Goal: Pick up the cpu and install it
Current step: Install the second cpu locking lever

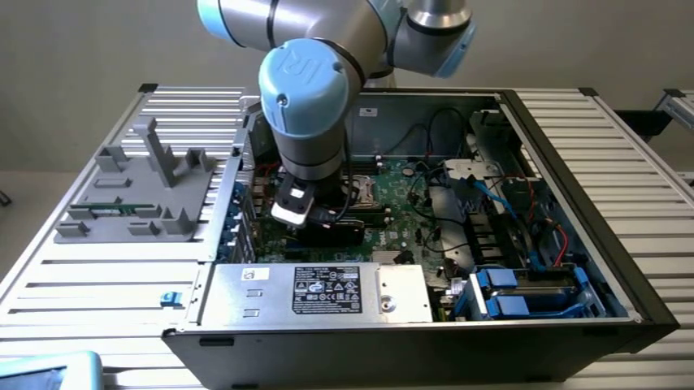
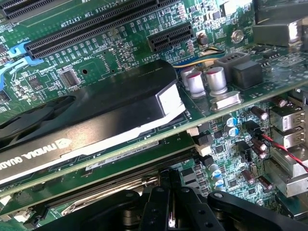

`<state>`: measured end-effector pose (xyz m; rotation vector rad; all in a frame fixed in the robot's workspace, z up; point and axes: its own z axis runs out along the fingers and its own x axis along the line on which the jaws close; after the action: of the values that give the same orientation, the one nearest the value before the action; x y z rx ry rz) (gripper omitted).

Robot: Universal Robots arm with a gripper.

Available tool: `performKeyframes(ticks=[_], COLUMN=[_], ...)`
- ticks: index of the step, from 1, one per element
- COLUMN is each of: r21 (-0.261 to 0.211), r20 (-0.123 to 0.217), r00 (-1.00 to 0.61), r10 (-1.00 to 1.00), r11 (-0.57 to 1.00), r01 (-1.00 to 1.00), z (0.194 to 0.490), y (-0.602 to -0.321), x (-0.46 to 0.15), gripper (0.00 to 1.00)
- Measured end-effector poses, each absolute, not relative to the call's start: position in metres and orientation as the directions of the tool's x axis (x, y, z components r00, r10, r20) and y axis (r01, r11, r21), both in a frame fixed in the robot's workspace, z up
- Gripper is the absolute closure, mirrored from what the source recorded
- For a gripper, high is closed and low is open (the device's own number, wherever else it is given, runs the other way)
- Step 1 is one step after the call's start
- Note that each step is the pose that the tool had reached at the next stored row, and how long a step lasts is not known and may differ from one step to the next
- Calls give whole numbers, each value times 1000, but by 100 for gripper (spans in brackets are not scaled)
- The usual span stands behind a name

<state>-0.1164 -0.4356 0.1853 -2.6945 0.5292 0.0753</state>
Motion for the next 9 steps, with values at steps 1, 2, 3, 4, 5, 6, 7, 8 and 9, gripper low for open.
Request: performKeyframes(ticks=[1, 2, 3, 4, 5, 6, 7, 8, 9], r21=[-366, -365, -365, -364, -363, -363, -362, -362, -362], r20=[-125, -124, -122, -121, -120, -119, -118, -117, -116], r00=[927, 927, 927, 928, 928, 928, 928, 928, 928], r10=[-353, -353, -353, -353, -354, -354, -354, -354, -354], r11=[-852, -853, -853, -854, -854, -854, -855, -855, -855], r01=[-374, -373, -373, -373, -373, -372, -372, -372, -371], z=[185, 185, 185, 185, 185, 185, 185, 185, 185], y=[-436, -436, -436, -436, -436, -435, -435, -435, -435], x=[-117, -117, -118, -118, -119, -120, -121, -121, -122], gripper=[89, 89, 89, 89, 89, 89, 89, 89, 89])
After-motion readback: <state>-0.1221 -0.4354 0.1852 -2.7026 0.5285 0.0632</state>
